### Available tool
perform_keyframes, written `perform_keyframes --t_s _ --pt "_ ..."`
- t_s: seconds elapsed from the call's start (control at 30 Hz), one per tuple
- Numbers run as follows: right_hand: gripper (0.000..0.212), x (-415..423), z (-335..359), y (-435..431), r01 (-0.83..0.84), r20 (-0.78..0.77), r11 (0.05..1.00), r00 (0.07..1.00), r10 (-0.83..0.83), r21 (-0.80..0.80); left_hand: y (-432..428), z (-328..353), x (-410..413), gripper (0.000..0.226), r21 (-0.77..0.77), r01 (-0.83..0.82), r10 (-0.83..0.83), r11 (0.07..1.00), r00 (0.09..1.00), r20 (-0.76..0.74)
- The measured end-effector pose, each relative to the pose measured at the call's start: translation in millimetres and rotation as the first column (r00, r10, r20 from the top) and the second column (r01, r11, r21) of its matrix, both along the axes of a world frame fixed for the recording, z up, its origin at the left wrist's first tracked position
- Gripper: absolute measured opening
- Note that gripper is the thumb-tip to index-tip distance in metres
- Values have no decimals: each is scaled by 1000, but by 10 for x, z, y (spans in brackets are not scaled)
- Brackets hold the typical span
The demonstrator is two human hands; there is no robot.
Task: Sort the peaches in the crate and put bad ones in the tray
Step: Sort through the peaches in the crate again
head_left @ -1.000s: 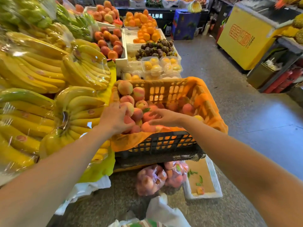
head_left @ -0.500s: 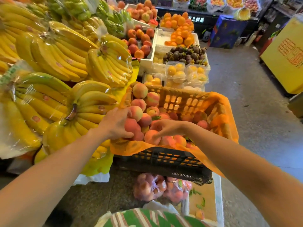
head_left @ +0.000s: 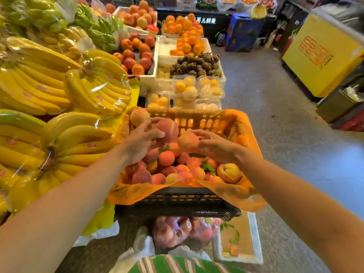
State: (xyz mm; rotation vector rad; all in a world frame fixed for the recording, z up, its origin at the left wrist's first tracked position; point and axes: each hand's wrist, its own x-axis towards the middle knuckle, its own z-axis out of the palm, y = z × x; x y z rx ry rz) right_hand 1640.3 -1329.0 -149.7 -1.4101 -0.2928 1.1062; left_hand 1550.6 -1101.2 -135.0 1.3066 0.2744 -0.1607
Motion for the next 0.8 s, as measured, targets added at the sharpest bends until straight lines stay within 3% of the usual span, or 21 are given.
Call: perform_keyframes --t_s 0.1,0.17,0.23,0.3,0.37,0.47,0.57,0.7,0.8 --pt "50 4 22 -228 165 -178 982 973 -147 89 -125 -30 179 42 -61 85 -87 995 996 -31" --pt "50 42 -10 -340 251 -231 963 947 -224 95 -191 -55 308 36 -73 141 -146 987 988 -57" --pt "55 73 -19 -419 262 -189 964 950 -250 39 -244 -78 453 43 -43 236 -238 971 968 -75" --pt "39 107 2 -485 252 -57 961 964 -260 -112 -299 -86 599 45 3 333 -332 943 940 -79" --pt "32 148 28 -549 204 201 920 969 -143 -333 -327 -121 746 59 25 388 -383 921 916 -121" --pt "55 242 -75 -612 140 461 742 852 248 -656 -323 -193 911 78 203 491 -458 847 869 -188" --pt "62 287 -261 -561 127 483 597 728 486 -792 -287 -232 995 67 360 564 -528 744 825 -202" --pt "58 355 -452 -464 109 456 543 693 559 -832 -187 -312 1094 58 412 627 -603 661 771 -206" --pt "51 381 -522 -406 79 456 532 629 630 -843 -123 -350 1158 62 380 658 -626 651 747 -223"
